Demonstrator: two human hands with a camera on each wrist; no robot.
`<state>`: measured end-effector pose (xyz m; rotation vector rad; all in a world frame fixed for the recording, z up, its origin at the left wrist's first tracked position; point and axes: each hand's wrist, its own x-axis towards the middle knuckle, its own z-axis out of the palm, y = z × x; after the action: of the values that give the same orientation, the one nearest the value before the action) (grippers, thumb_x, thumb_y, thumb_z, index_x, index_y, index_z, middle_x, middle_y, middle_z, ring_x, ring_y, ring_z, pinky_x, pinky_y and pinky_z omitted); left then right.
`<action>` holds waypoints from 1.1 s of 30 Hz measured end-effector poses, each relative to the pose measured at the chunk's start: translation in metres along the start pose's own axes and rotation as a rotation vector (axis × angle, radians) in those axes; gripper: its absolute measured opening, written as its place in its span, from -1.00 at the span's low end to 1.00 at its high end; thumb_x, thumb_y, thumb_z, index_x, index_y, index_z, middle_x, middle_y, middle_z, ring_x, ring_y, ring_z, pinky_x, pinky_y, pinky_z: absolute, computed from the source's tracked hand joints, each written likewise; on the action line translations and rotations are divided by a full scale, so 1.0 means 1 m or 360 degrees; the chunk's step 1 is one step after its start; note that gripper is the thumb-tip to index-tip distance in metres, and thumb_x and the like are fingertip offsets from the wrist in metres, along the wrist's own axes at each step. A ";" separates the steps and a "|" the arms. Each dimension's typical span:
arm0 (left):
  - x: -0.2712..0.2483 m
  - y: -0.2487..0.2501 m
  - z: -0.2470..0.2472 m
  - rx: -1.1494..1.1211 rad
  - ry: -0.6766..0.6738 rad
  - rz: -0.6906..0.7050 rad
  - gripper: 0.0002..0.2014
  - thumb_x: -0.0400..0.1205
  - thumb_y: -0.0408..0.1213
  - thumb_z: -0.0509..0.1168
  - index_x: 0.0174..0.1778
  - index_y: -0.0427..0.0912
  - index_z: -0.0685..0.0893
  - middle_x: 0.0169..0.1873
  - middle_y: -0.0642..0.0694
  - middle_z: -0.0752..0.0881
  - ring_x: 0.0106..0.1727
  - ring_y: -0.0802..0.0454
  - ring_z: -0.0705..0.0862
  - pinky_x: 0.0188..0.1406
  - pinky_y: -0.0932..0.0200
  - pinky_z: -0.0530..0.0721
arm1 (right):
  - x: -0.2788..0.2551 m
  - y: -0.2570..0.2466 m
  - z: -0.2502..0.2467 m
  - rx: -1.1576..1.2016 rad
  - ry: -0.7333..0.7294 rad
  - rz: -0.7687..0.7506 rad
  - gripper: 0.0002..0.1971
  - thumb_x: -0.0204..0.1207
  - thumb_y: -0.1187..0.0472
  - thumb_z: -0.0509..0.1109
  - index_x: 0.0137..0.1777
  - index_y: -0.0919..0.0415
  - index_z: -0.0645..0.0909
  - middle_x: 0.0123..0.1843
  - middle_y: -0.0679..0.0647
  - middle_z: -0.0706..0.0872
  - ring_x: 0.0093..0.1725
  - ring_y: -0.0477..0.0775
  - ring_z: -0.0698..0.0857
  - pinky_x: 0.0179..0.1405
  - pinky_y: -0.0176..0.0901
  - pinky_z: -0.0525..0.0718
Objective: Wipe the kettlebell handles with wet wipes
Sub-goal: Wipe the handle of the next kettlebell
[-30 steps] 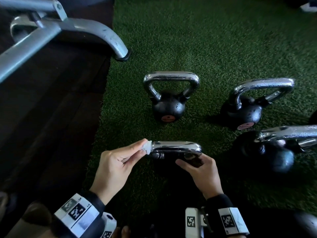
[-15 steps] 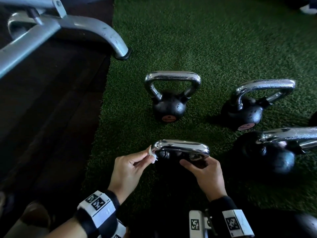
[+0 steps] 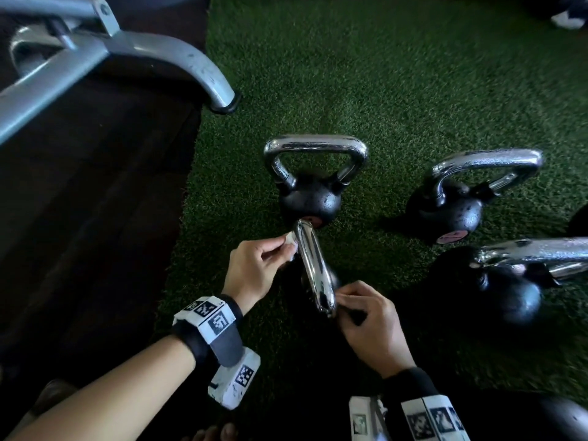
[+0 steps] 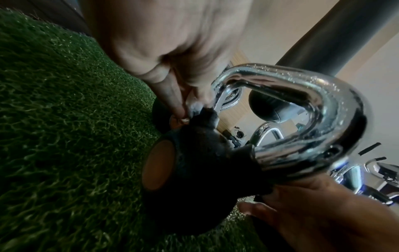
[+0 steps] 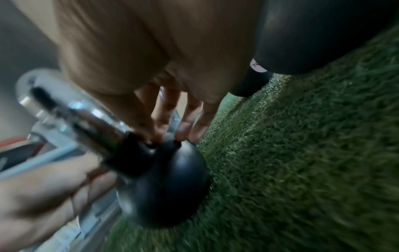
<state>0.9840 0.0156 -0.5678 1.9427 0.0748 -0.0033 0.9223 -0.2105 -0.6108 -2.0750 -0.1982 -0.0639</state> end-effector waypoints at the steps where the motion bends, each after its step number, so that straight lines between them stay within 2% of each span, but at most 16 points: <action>1: 0.000 0.000 0.000 0.0018 -0.0021 -0.0015 -0.71 0.66 -0.17 0.49 0.28 -0.13 0.82 -0.12 0.17 0.88 -0.01 0.34 0.84 0.19 0.32 0.77 | 0.004 0.002 0.000 0.0027 0.0028 -0.0018 -0.74 0.50 0.29 0.56 0.01 -0.13 0.89 0.02 -0.17 0.79 0.02 -0.14 0.81 0.00 -0.31 0.75; 3: 0.000 0.004 0.002 0.0089 -0.0053 -0.0055 -0.77 0.66 -0.12 0.50 0.22 -0.01 0.86 -0.16 0.19 0.89 -0.01 0.37 0.83 0.20 0.34 0.74 | 0.014 0.007 0.001 0.0169 0.0118 0.0110 -0.70 0.52 0.25 0.54 0.06 -0.23 0.86 0.14 -0.10 0.79 0.11 -0.13 0.81 0.07 -0.22 0.80; 4: -0.001 0.008 0.005 0.0126 -0.0056 -0.0059 -0.81 0.66 -0.13 0.50 0.17 0.05 0.87 -0.19 0.22 0.89 -0.04 0.39 0.83 0.15 0.40 0.72 | 0.019 0.008 0.003 0.0262 0.0095 0.0230 -0.70 0.52 0.19 0.57 0.17 -0.20 0.84 0.21 -0.08 0.79 0.16 -0.14 0.81 0.12 -0.22 0.81; 5: -0.003 0.012 0.007 0.0142 -0.0050 -0.0066 -0.84 0.65 -0.15 0.51 0.13 0.09 0.88 -0.22 0.23 0.88 -0.07 0.42 0.82 0.09 0.47 0.70 | 0.023 0.010 0.006 0.0297 0.0029 0.0335 -0.66 0.51 0.13 0.61 0.28 -0.11 0.81 0.24 -0.09 0.79 0.16 -0.17 0.80 0.11 -0.32 0.78; 6: -0.005 0.015 0.010 0.0138 -0.0047 -0.0066 -0.85 0.65 -0.17 0.52 0.10 0.11 0.89 -0.23 0.24 0.88 -0.09 0.43 0.81 0.04 0.51 0.68 | 0.026 0.011 0.009 0.0253 -0.0037 0.0410 -0.65 0.50 0.08 0.65 0.29 -0.01 0.80 0.19 -0.13 0.79 0.08 -0.24 0.78 0.04 -0.47 0.71; 7: -0.004 0.019 0.012 0.0142 -0.0057 -0.0056 -0.85 0.65 -0.18 0.52 0.09 0.10 0.89 -0.23 0.25 0.88 -0.10 0.45 0.81 0.01 0.55 0.67 | 0.028 0.011 0.012 0.0117 -0.0067 0.0437 -0.70 0.50 0.04 0.66 0.20 0.06 0.80 0.06 -0.18 0.76 -0.06 -0.31 0.73 -0.09 -0.60 0.61; 9: -0.002 0.024 0.013 0.0151 -0.0099 -0.0057 -0.85 0.64 -0.19 0.53 0.10 0.07 0.90 -0.21 0.26 0.87 -0.10 0.46 0.80 -0.01 0.56 0.66 | 0.031 0.009 0.014 -0.0054 -0.0031 0.0449 -0.77 0.49 -0.03 0.67 -0.03 0.07 0.76 -0.17 -0.23 0.66 -0.25 -0.36 0.61 -0.27 -0.61 0.49; 11: 0.002 0.028 0.011 0.0113 -0.0088 -0.0041 -0.85 0.64 -0.21 0.53 0.10 0.04 0.90 -0.17 0.28 0.87 -0.07 0.44 0.81 0.05 0.47 0.72 | 0.032 0.008 0.014 -0.0056 0.0008 0.0495 -0.79 0.48 -0.09 0.66 -0.12 -0.01 0.75 -0.18 -0.22 0.68 -0.23 -0.31 0.63 -0.24 -0.52 0.46; 14: 0.006 0.033 0.007 0.0064 -0.0061 0.0009 -0.80 0.65 -0.18 0.52 0.17 0.08 0.88 -0.03 0.24 0.88 0.06 0.36 0.82 0.20 0.31 0.74 | 0.034 0.003 0.017 -0.0049 0.0050 0.0573 -0.62 0.43 -0.13 0.67 0.22 -0.09 0.85 0.10 -0.15 0.82 0.08 -0.17 0.77 0.00 -0.44 0.61; 16: 0.008 0.032 0.006 -0.0102 -0.0120 -0.0078 -0.76 0.62 -0.06 0.52 0.20 0.12 0.87 0.03 0.14 0.89 0.15 0.20 0.84 0.32 0.05 0.76 | 0.035 -0.002 0.019 -0.0011 0.0085 0.0606 -0.55 0.41 -0.12 0.70 0.31 -0.13 0.82 0.19 -0.14 0.83 0.16 -0.16 0.78 0.17 -0.33 0.67; 18: 0.009 0.031 0.006 -0.0303 -0.0182 -0.0203 -0.70 0.52 0.11 0.52 0.14 0.16 0.89 0.06 -0.02 0.90 0.25 -0.03 0.83 0.38 -0.17 0.73 | 0.035 -0.004 0.020 0.0051 0.0119 0.0635 -0.52 0.40 -0.10 0.71 0.34 -0.14 0.81 0.17 -0.14 0.82 0.15 -0.17 0.79 0.20 -0.29 0.69; 20: 0.010 0.035 0.005 -0.0459 -0.0190 -0.0284 -0.72 0.56 0.00 0.55 0.14 0.03 0.90 0.07 -0.12 0.90 0.23 -0.12 0.84 0.36 -0.19 0.75 | 0.036 -0.004 0.020 0.0061 0.0118 0.0652 -0.52 0.40 -0.10 0.71 0.34 -0.15 0.81 0.16 -0.15 0.82 0.15 -0.17 0.79 0.20 -0.25 0.71; 22: 0.007 0.039 0.004 -0.0601 -0.0175 -0.0326 -0.78 0.67 -0.28 0.49 0.22 -0.18 0.86 0.06 -0.13 0.90 0.17 -0.04 0.86 0.27 -0.02 0.80 | 0.035 -0.003 0.021 0.0023 0.0105 0.0641 -0.53 0.39 -0.13 0.70 0.32 -0.17 0.81 0.15 -0.14 0.82 0.13 -0.18 0.79 0.18 -0.25 0.70; 24: 0.000 0.043 0.003 -0.0673 -0.0169 -0.0303 -0.78 0.67 -0.41 0.45 0.22 -0.24 0.84 0.03 -0.15 0.90 0.14 -0.04 0.86 0.20 0.11 0.82 | 0.034 -0.002 0.020 0.0036 0.0120 0.0640 -0.53 0.39 -0.13 0.71 0.31 -0.17 0.82 0.15 -0.14 0.82 0.12 -0.18 0.79 0.18 -0.22 0.72; 30: -0.002 0.051 0.002 -0.0766 -0.0123 -0.0335 -0.75 0.52 -0.45 0.57 0.11 -0.37 0.85 -0.04 -0.28 0.89 0.03 -0.18 0.87 0.20 -0.02 0.83 | 0.036 0.011 0.025 0.0090 0.0121 0.0654 -0.52 0.33 -0.27 0.69 0.23 -0.17 0.84 0.03 -0.10 0.83 0.05 -0.14 0.81 0.11 -0.03 0.81; 33: -0.012 0.053 -0.006 -0.0683 -0.0332 -0.0344 -0.76 0.48 -0.44 0.61 0.06 -0.38 0.86 -0.06 -0.29 0.89 0.04 -0.29 0.88 0.16 -0.04 0.85 | 0.036 0.012 0.023 0.0092 0.0114 0.0646 -0.54 0.34 -0.19 0.72 0.25 -0.17 0.84 0.05 -0.10 0.83 0.06 -0.12 0.82 0.14 0.01 0.81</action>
<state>0.9743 0.0011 -0.5161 1.4887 0.1348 -0.3093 0.9586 -0.1926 -0.6282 -2.0134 0.2634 0.1135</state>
